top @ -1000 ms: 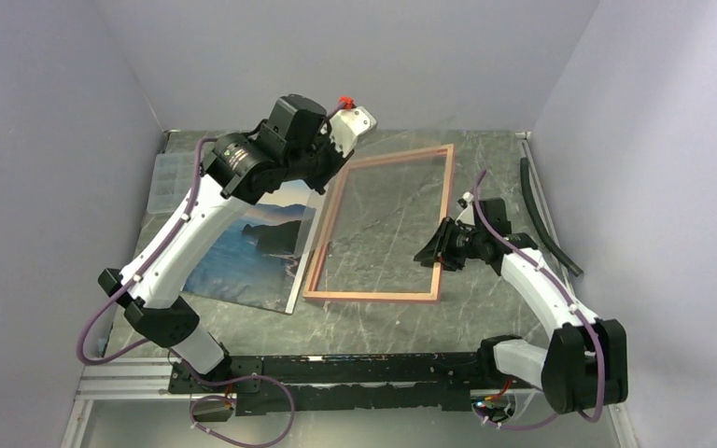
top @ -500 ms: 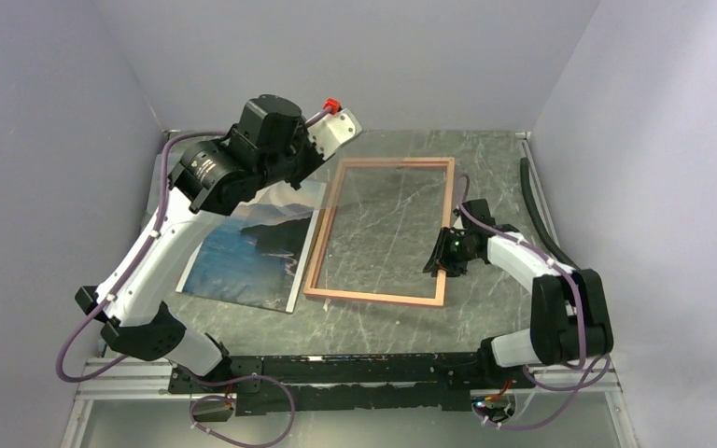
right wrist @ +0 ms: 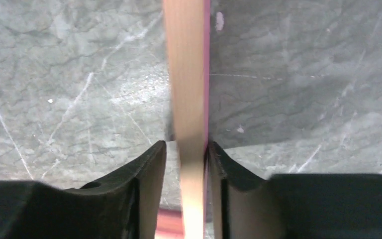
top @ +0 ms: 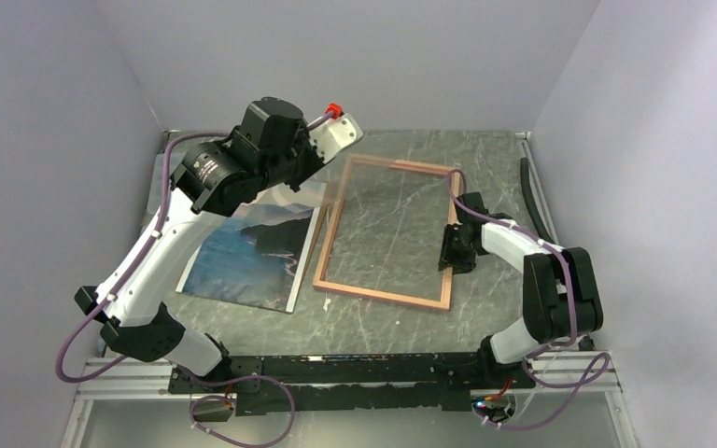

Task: Put the photo into the frame

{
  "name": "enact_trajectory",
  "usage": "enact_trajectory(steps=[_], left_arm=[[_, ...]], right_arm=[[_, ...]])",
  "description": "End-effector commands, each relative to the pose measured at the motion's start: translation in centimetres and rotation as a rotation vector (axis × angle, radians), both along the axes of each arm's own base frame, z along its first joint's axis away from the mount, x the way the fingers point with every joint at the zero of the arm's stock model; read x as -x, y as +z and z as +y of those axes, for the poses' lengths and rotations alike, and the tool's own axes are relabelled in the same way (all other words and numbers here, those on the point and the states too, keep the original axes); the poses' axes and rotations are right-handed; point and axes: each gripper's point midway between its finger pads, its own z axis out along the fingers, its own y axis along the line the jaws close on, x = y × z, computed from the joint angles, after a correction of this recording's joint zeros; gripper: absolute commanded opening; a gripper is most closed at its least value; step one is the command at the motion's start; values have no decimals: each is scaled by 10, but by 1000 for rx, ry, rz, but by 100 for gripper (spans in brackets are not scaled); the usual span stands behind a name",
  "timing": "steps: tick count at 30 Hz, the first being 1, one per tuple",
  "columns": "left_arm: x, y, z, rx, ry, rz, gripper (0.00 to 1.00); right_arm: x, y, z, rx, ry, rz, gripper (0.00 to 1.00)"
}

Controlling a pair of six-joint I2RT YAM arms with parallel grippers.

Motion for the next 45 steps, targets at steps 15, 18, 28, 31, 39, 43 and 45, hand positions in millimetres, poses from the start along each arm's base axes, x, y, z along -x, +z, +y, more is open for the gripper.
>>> enact_trajectory(steps=[15, 18, 28, 31, 39, 43, 45], left_arm=[[-9, 45, 24, 40, 98, -179, 3], [-12, 60, 34, 53, 145, -242, 3], [-1, 88, 61, 91, 208, -338, 3], [1, 86, 67, 80, 217, -347, 3], [9, 76, 71, 51, 195, -323, 3], [12, 66, 64, 45, 154, -284, 3], [13, 62, 60, 43, 136, -263, 3]], right_arm=[[-34, 83, 33, 77, -24, -323, 75], [-41, 100, 87, -22, 43, -391, 77], [-57, 88, 286, -201, 415, -409, 85], [-58, 77, 320, -212, 480, -403, 87], [-43, 35, 311, -116, 488, -332, 80], [-21, 27, 293, -104, 518, -321, 74], [-12, 30, 290, -108, 543, -329, 72]])
